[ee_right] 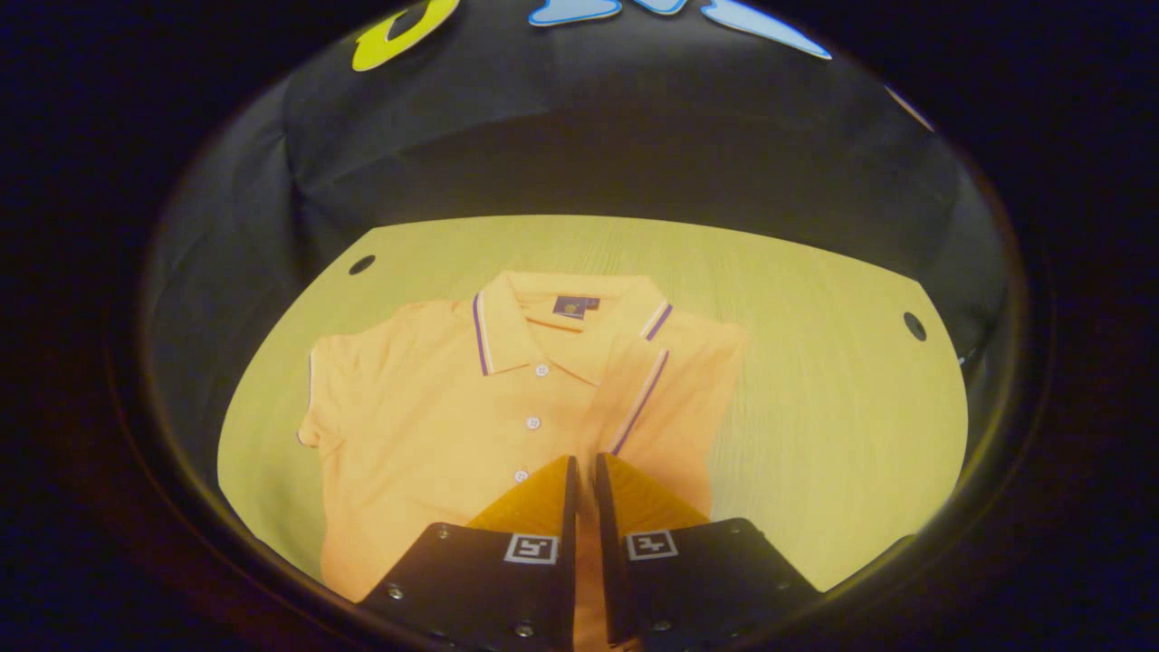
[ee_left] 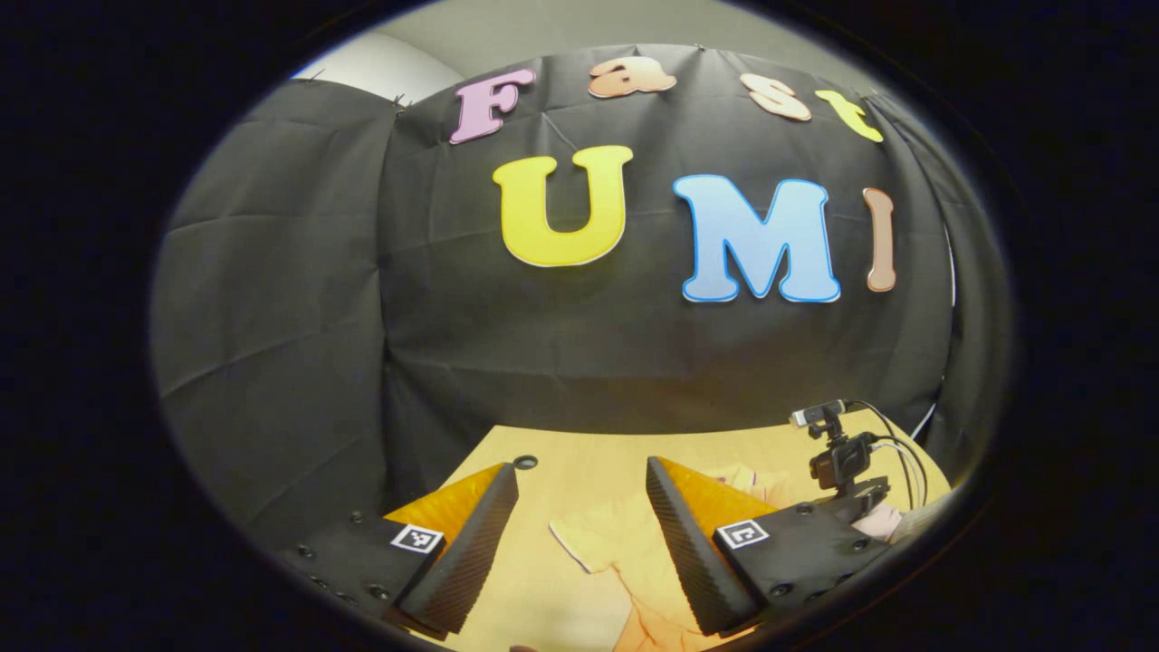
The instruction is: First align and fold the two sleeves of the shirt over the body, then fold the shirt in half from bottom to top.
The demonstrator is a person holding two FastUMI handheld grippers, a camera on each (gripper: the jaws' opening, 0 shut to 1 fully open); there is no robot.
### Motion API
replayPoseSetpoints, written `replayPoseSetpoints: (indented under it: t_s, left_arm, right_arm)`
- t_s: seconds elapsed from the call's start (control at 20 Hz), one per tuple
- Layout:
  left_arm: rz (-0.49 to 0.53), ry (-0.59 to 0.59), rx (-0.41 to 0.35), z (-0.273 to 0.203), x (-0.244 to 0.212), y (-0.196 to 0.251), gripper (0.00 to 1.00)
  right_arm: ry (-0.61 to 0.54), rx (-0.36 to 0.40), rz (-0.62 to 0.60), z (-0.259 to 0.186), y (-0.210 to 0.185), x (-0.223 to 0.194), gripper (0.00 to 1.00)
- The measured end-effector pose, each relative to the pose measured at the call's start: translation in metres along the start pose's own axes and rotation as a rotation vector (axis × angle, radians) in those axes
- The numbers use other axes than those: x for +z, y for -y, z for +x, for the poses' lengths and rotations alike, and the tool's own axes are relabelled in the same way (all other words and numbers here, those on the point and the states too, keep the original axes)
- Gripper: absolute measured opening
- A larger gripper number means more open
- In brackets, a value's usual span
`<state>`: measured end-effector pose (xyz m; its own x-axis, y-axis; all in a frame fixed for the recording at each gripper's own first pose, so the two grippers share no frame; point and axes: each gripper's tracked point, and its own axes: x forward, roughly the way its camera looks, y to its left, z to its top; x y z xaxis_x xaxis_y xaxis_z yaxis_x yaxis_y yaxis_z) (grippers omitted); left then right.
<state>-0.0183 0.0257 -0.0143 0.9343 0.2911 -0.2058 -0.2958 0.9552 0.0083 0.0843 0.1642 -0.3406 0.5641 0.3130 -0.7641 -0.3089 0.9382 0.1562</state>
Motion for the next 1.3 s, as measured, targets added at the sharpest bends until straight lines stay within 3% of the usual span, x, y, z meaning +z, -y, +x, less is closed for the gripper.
replayPoseSetpoints:
  t_s: [0.05, 0.15, 0.25, 0.35, 0.4, 0.45, 1.3]
  left_arm:
    - [-0.003, -0.003, 0.001, 0.001, 0.0, 0.0, 0.94]
    - [-0.012, -0.01, -0.002, 0.001, -0.002, 0.001, 0.94]
    - [-0.02, -0.019, -0.004, 0.002, -0.006, 0.0, 0.94]
    - [-0.027, -0.03, -0.012, 0.004, -0.01, 0.001, 0.94]
    - [-0.027, -0.035, -0.017, 0.005, -0.013, 0.003, 0.94]
    - [-0.027, -0.042, -0.023, 0.009, -0.015, 0.005, 0.94]
    - [-0.048, -0.287, -0.038, 0.051, -0.106, 0.013, 0.94]
  right_arm:
    - [0.0, 0.004, 0.005, -0.002, -0.001, 0.001, 0.19]
    - [0.007, 0.0, 0.015, -0.003, 0.001, 0.004, 0.2]
    - [0.016, -0.008, 0.023, -0.007, 0.003, 0.007, 0.36]
    - [0.032, -0.01, 0.028, -0.011, 0.004, 0.012, 0.36]
    - [0.042, -0.009, 0.03, -0.015, 0.004, 0.014, 0.29]
    - [0.051, -0.009, 0.03, -0.019, 0.004, 0.017, 0.36]
    - [0.302, -0.002, 0.12, -0.138, -0.003, 0.072, 0.36]
